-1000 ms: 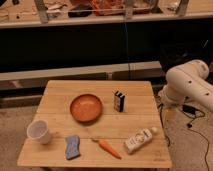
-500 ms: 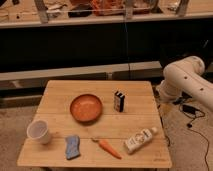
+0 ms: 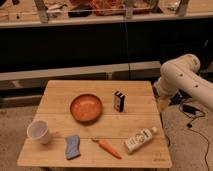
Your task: Knock the eraser over
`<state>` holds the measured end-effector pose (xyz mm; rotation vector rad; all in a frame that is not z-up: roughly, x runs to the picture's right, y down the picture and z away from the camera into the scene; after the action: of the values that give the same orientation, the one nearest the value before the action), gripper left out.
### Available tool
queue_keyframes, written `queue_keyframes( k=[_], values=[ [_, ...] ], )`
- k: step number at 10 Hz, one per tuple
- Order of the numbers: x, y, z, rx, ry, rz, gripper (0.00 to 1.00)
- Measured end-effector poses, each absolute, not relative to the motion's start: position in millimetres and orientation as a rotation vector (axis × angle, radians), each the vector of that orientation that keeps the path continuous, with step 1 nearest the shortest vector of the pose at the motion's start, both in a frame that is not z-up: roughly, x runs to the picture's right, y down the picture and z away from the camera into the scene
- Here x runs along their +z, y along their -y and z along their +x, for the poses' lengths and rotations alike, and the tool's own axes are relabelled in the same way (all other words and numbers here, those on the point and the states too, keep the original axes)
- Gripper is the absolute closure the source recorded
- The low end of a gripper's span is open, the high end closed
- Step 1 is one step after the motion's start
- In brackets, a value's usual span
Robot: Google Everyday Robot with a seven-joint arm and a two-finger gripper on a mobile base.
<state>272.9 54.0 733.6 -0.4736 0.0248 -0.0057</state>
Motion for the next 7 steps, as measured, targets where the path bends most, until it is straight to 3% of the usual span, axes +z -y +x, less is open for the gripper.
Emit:
queue_keyframes(
  k=[7],
  values=[
    [755.2,-48.3,258.9,-0.033,-0.017,-0.454,0.2]
  ],
)
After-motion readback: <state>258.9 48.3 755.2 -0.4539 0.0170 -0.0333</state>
